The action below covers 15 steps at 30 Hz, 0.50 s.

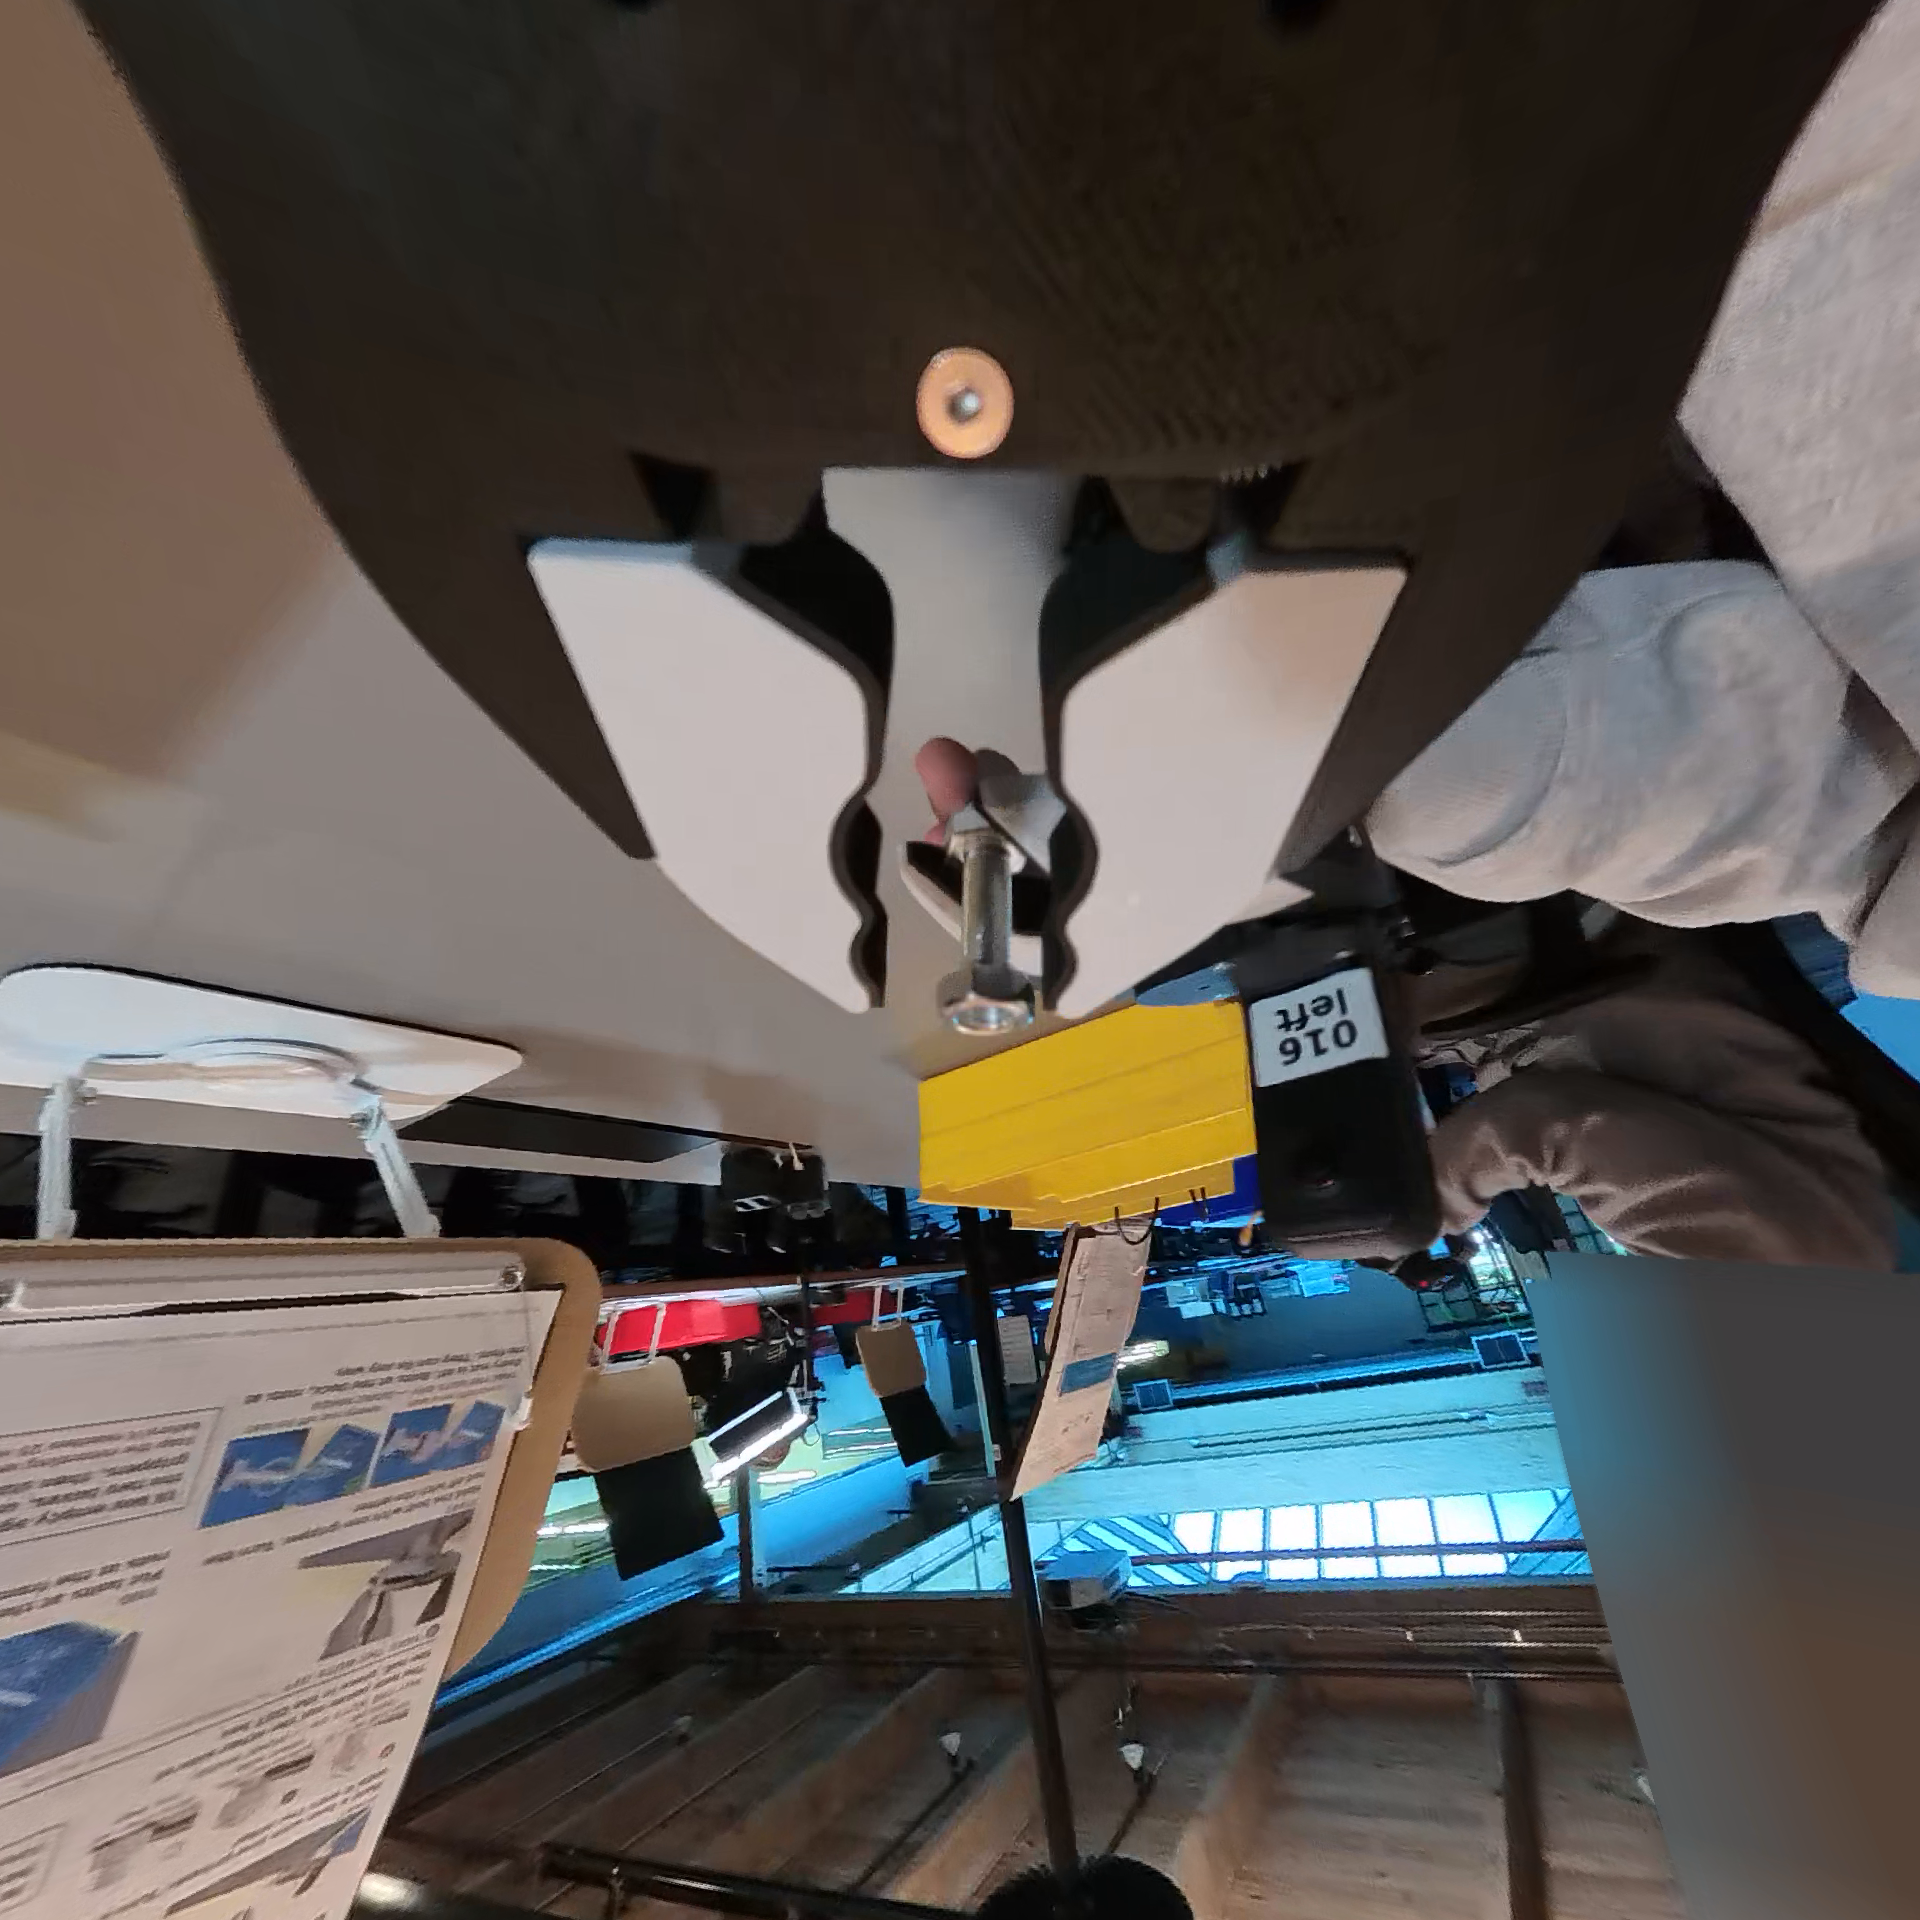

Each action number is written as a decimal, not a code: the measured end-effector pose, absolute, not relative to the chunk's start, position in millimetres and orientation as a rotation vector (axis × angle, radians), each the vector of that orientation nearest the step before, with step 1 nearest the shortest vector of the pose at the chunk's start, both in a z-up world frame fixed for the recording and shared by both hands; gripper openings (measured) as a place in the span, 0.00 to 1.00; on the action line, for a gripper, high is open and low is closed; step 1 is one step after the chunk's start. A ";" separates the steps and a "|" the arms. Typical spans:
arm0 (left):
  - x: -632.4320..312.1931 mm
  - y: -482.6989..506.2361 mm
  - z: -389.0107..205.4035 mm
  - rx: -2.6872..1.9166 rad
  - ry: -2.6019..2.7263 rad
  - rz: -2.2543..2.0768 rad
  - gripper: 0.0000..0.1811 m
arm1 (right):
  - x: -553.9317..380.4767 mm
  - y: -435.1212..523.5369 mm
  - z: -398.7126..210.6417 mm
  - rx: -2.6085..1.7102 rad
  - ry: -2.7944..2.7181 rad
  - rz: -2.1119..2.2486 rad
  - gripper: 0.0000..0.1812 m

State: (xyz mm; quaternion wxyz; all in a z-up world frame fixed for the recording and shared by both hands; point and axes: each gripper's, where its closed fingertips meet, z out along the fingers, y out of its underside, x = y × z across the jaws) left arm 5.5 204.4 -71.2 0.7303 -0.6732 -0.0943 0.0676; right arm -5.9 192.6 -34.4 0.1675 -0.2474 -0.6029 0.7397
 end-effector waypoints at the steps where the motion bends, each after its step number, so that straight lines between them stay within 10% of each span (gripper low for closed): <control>1: 6.1 205.4 -71.9 -1.488 -0.204 0.159 0.10 | -5.2 192.0 -34.0 -0.704 -1.718 2.108 0.15; 15: 8.4 206.7 -73.6 -1.486 -0.207 0.110 0.10 | -4.3 188.8 -38.7 -0.758 -1.774 2.132 0.10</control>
